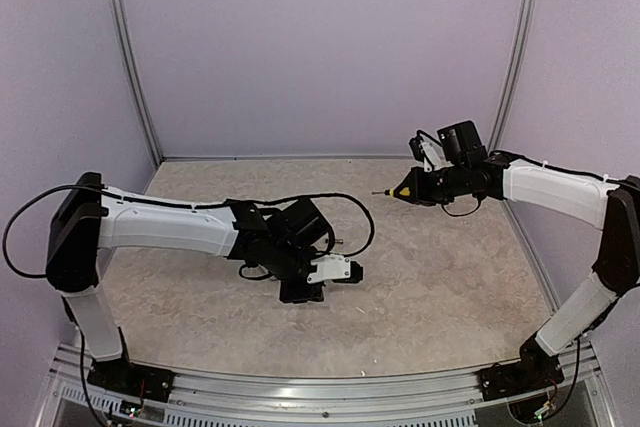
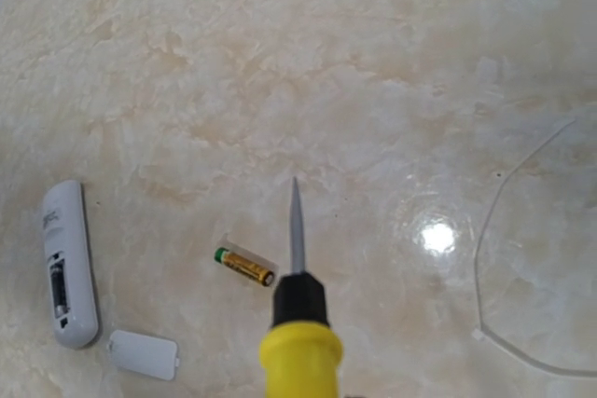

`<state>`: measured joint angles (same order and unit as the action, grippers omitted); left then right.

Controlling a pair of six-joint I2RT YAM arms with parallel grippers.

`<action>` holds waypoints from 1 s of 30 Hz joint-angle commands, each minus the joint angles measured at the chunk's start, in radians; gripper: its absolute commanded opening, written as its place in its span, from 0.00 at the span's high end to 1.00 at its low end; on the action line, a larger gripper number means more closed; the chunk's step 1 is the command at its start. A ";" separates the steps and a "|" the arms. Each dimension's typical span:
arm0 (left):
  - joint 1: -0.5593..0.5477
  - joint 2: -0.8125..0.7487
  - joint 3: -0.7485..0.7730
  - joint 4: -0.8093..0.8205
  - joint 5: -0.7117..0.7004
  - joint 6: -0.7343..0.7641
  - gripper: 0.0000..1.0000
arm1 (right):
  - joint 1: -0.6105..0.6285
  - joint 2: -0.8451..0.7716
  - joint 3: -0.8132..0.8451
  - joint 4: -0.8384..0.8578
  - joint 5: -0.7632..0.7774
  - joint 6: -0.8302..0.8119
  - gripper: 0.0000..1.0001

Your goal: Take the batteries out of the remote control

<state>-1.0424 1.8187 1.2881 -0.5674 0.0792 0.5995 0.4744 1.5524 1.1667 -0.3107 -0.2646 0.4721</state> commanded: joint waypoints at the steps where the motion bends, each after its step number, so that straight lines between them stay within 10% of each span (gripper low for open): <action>1: -0.043 0.055 0.000 0.074 -0.016 -0.111 0.66 | -0.009 -0.038 0.019 -0.048 0.031 -0.022 1.00; 12: 0.142 -0.116 -0.118 -0.064 -0.032 0.259 0.39 | -0.009 -0.038 0.015 -0.057 0.037 -0.022 1.00; 30: 0.321 0.066 0.038 -0.209 -0.214 0.719 0.39 | -0.009 -0.058 -0.051 -0.009 0.009 -0.009 1.00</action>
<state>-0.7265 1.8553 1.2545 -0.7578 -0.1104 1.2419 0.4744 1.5181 1.1488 -0.3443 -0.2417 0.4614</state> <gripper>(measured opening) 0.606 0.132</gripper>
